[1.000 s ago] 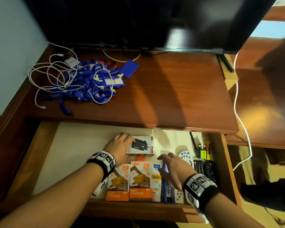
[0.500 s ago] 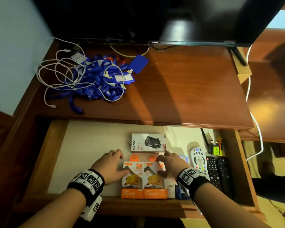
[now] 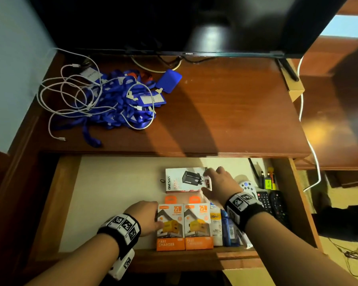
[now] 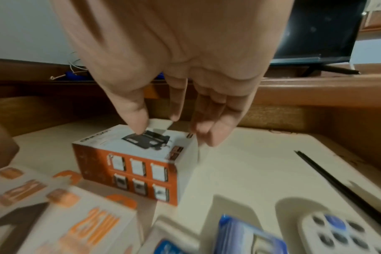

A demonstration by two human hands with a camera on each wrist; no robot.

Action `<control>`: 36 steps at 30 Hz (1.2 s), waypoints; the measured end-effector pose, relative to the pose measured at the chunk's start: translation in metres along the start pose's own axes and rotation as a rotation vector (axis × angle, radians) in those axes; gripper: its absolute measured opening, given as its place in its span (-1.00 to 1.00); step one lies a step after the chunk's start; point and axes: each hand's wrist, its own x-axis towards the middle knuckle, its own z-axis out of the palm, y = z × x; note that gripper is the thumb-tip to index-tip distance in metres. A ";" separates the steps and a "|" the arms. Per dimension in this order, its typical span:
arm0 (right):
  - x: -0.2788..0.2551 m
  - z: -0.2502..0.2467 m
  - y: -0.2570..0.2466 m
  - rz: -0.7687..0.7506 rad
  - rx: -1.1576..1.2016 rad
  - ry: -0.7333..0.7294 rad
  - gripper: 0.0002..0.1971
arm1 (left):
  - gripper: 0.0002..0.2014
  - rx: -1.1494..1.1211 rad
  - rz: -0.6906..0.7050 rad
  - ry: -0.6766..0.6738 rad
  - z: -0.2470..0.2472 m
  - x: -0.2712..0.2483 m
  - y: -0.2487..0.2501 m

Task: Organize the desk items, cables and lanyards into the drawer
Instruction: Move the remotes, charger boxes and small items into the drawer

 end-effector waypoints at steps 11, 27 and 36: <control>0.048 0.008 0.003 0.052 0.040 -0.220 -0.20 | -0.22 -0.247 -0.173 0.310 -0.040 0.017 0.011; 0.028 0.025 0.018 -0.006 0.003 -0.204 -0.29 | -0.30 -0.356 -0.029 0.215 -0.044 0.025 0.027; 0.027 -0.018 -0.014 0.006 -0.122 -0.221 -0.37 | -0.27 -0.385 0.015 0.191 -0.045 0.023 0.019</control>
